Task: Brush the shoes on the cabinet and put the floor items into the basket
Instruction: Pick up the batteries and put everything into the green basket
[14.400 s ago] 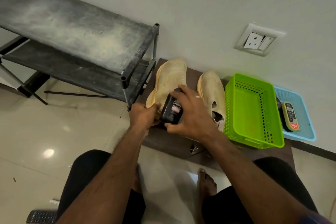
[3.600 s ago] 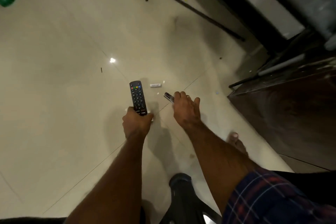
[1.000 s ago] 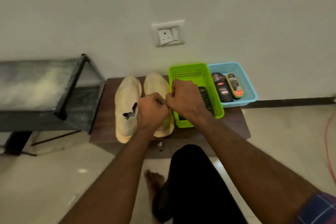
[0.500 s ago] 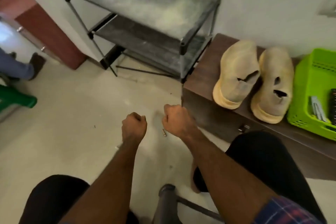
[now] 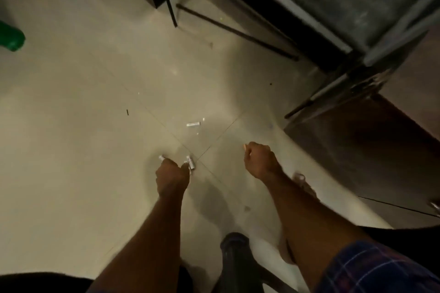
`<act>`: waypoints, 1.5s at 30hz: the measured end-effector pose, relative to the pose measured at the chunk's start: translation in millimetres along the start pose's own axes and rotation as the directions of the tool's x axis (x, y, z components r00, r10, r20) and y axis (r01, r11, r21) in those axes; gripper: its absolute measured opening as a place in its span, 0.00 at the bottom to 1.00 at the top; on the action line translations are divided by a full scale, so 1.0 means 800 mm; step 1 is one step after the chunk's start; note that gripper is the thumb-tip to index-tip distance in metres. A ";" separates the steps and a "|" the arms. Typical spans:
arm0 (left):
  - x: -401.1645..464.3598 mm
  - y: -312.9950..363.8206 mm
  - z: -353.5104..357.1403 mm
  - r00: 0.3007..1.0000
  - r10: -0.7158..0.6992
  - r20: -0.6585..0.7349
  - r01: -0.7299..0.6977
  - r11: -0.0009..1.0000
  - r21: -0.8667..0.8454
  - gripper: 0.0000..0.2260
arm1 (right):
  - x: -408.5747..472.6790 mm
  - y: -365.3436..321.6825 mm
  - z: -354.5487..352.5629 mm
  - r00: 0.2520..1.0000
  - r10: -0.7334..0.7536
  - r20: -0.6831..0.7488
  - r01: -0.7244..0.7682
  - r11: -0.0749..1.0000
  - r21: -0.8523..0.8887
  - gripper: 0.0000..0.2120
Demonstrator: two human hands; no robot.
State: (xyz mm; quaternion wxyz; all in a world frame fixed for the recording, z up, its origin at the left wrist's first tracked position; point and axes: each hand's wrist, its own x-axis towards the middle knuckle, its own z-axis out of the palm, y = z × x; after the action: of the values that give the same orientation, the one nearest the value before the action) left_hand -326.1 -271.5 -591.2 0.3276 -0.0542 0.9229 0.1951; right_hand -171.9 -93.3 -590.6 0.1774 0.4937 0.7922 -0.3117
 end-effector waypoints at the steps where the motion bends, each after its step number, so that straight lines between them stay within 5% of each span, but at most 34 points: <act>1: 0.011 -0.008 0.004 0.999 -0.039 -0.004 0.039 0.999 -0.002 0.19 | 0.012 0.002 0.009 1.000 -0.001 0.012 0.001 1.000 -0.001 0.07; 8: 0.084 -0.041 0.033 0.981 -0.193 -0.029 0.190 0.977 -0.097 0.22 | 0.073 0.002 0.062 0.995 0.086 -0.052 -0.088 0.996 -0.030 0.13; 13: 0.105 -0.036 0.033 0.975 -0.213 -0.067 0.208 0.975 -0.076 0.22 | 0.096 -0.010 0.081 0.993 -0.059 -0.102 0.053 0.997 -0.060 0.11; 21: 0.117 -0.031 0.042 0.999 0.036 -0.018 -0.035 0.998 0.053 0.12 | 0.141 -0.131 0.095 0.824 -0.558 -0.096 0.533 0.821 -0.203 0.04; 28: 0.074 -0.054 0.067 0.977 0.210 -0.025 -0.211 0.977 -0.027 0.07 | 0.154 -0.165 0.107 0.730 -0.683 0.038 0.639 0.662 -0.391 0.16; 38: 0.069 -0.055 0.083 0.995 0.100 0.030 -0.100 0.995 0.018 0.13 | 0.130 -0.128 0.120 0.828 -0.559 -0.047 0.529 0.806 -0.264 0.10; 41: 0.068 -0.050 0.085 0.995 0.091 0.033 -0.092 0.996 0.021 0.11 | 0.134 -0.119 0.122 0.940 -0.324 -0.104 0.327 0.945 0.013 0.09; 45: 0.067 -0.043 0.086 0.994 0.077 0.073 -0.087 0.985 0.150 0.10 | 0.134 -0.115 0.120 0.986 -0.142 -0.092 0.159 0.965 0.207 0.11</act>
State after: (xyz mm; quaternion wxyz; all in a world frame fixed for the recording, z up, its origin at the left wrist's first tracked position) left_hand -320.0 -274.0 -684.6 0.3533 0.0157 0.9250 0.1389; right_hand -304.7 -115.0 -695.5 0.0685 0.4598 0.7956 -0.3886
